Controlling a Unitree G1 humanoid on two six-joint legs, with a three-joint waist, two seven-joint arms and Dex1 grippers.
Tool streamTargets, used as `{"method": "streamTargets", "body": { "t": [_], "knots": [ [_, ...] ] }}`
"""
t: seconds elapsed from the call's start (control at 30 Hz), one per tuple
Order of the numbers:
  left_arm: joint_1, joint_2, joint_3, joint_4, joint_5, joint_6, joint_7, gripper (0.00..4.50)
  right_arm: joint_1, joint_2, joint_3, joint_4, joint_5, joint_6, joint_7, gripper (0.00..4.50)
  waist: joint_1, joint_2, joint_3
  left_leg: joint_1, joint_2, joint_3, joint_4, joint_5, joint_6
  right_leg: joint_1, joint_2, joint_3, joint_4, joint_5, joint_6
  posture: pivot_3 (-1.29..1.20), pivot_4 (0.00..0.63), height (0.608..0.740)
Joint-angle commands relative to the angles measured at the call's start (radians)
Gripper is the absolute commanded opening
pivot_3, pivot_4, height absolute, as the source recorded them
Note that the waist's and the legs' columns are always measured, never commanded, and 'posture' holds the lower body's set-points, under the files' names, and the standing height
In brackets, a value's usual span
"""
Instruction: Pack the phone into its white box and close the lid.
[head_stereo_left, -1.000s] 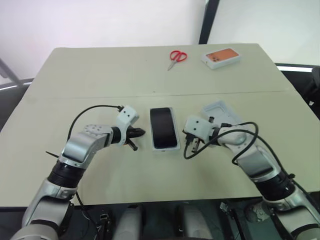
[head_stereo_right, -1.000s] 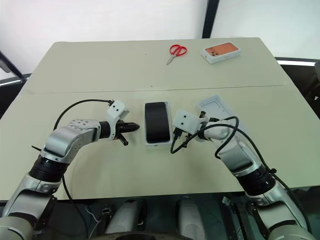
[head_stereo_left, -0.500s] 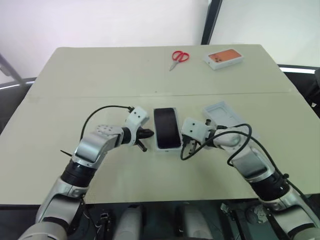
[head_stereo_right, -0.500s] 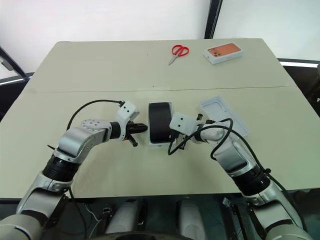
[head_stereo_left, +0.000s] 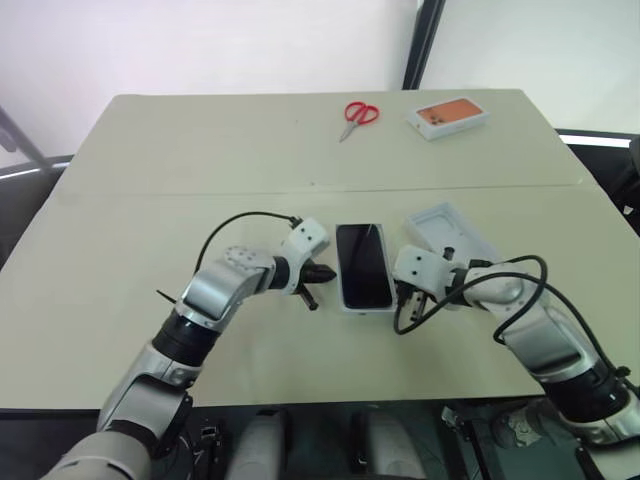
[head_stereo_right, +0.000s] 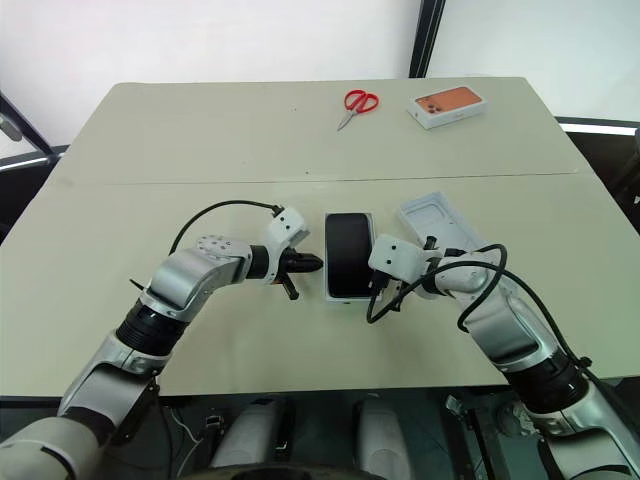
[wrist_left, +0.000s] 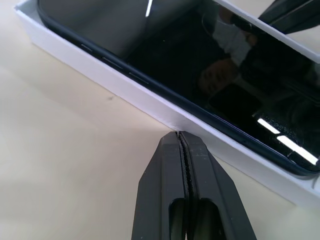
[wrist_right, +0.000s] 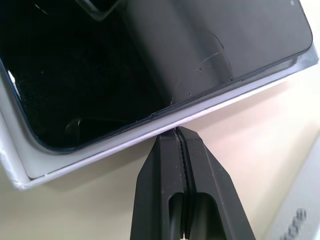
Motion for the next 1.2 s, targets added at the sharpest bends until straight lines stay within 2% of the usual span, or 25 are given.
{"method": "streamTargets", "body": {
  "t": [0.03,0.6,0.8,0.83,0.87,0.9,1.03,1.2],
  "knots": [
    [-0.02,-0.041,-0.041,-0.029,-0.022,-0.001,-0.042,0.06,0.013,-0.016,-0.026,-0.083,0.033,-0.012,0.019,0.0,0.0,0.0,0.0,0.0,0.0,0.0,0.0,0.0,0.0,0.0,0.0,0.0,0.0,0.0,0.0,0.0,0.15,0.74],
    [-0.012,-0.056,-0.012,-0.009,0.003,0.0,-0.04,0.06,0.039,-0.051,-0.048,-0.093,0.026,-0.01,0.037,0.0,0.0,0.0,0.0,0.0,0.0,0.0,0.001,0.0,0.0,0.0,0.0,0.0,0.0,0.0,0.0,0.0,0.15,0.74],
    [0.005,-0.037,0.037,-0.026,-0.007,0.018,-0.028,0.06,0.058,-0.119,-0.147,-0.131,0.102,0.052,0.093,0.0,0.0,0.0,0.0,0.0,0.001,0.0,0.001,0.0,0.0,0.0,0.0,0.0,0.0,0.0,0.0,0.0,0.15,0.74],
    [0.008,-0.033,0.047,-0.034,-0.012,0.023,-0.029,0.0,0.057,-0.126,-0.169,-0.134,0.121,0.076,0.097,0.53,0.0,0.0,0.0,0.0,0.001,0.0,0.001,0.0,0.0,0.0,0.0,0.0,0.0,0.0,0.0,0.0,0.15,0.74],
    [0.01,-0.03,0.053,-0.039,-0.016,0.026,-0.029,0.0,0.055,-0.131,-0.182,-0.136,0.136,0.094,0.098,0.79,-0.001,0.0,0.0,0.0,0.001,0.0,0.001,0.0,0.0,0.001,0.0,0.0,0.0,0.0,0.0,0.0,0.15,0.74],
    [0.019,-0.018,0.069,-0.059,-0.028,0.03,-0.035,0.0,0.055,-0.15,-0.216,-0.153,0.165,0.116,0.118,1.25,-0.001,0.0,0.0,0.0,0.001,0.0,0.001,0.0,0.0,0.001,0.0,0.0,0.0,0.0,0.0,0.0,0.15,0.74],
    [0.058,0.045,0.122,-0.12,-0.054,0.001,-0.06,0.0,-0.003,-0.164,-0.3,-0.173,0.229,0.269,0.093,3.24,-0.007,0.0,0.0,0.0,0.003,0.0,0.0,0.0,0.001,0.0,0.0,0.0,0.0,0.0,0.0,0.0,0.15,0.74],
    [0.096,0.102,0.171,-0.141,-0.062,-0.134,-0.108,0.0,-0.114,-0.133,-0.264,-0.078,0.251,0.533,-0.007,3.24,-0.003,0.001,0.0,0.001,0.003,0.0,0.001,0.0,0.001,0.001,0.0,0.0,0.001,0.0,0.0,0.0,0.15,0.74]
  ]
}}
